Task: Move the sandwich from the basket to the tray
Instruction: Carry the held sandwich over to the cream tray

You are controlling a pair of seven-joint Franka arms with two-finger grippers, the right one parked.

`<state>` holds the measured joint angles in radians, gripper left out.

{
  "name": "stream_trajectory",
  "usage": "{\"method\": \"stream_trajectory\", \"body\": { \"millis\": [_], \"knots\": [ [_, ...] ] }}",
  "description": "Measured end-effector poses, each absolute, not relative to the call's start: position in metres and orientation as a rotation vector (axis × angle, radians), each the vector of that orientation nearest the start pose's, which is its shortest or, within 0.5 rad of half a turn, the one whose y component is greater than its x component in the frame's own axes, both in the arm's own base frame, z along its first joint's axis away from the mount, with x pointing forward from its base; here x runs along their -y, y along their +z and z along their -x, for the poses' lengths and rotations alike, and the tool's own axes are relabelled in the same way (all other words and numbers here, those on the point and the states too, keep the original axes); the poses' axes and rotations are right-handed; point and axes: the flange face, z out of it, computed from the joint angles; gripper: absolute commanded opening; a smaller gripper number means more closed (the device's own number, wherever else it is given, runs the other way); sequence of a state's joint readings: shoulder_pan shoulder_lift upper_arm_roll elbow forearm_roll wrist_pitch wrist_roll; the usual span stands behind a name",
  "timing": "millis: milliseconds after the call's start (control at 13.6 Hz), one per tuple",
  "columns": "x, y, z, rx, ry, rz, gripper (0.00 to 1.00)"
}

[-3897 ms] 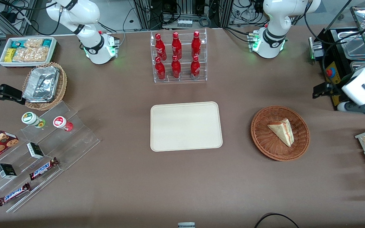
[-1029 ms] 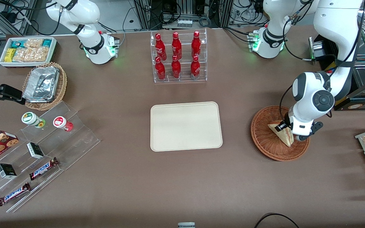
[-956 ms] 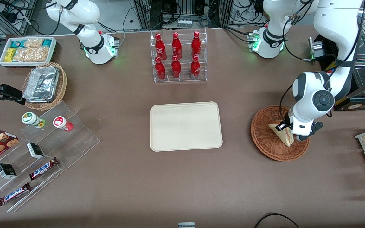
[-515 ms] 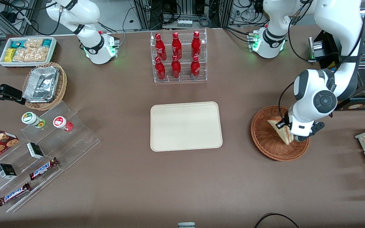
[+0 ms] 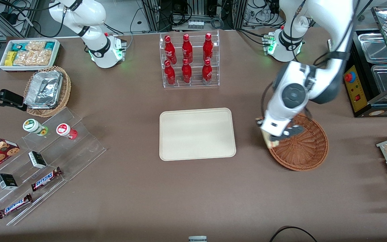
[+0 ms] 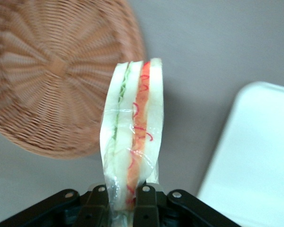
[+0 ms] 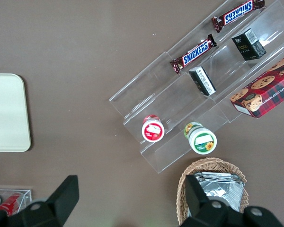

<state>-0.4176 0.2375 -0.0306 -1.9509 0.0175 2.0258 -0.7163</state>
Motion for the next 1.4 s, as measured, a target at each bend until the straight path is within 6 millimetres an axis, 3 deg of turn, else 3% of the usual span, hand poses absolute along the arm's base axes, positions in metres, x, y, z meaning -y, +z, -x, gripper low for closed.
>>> {"method": "stream_trajectory", "body": {
  "millis": [221,441,809,1029,1397],
  "knots": [
    [0.327,0.349,-0.508,0.229,0.182,3.054,0.00],
    [0.402,0.337,-0.501,0.130,0.199,3.105,0.00],
    [0.493,0.299,-0.500,0.100,0.202,3.136,0.00],
    [0.519,0.274,-0.495,0.112,0.222,3.115,0.00],
    [0.521,0.253,-0.502,0.134,0.208,3.086,0.00]
  ]
}}
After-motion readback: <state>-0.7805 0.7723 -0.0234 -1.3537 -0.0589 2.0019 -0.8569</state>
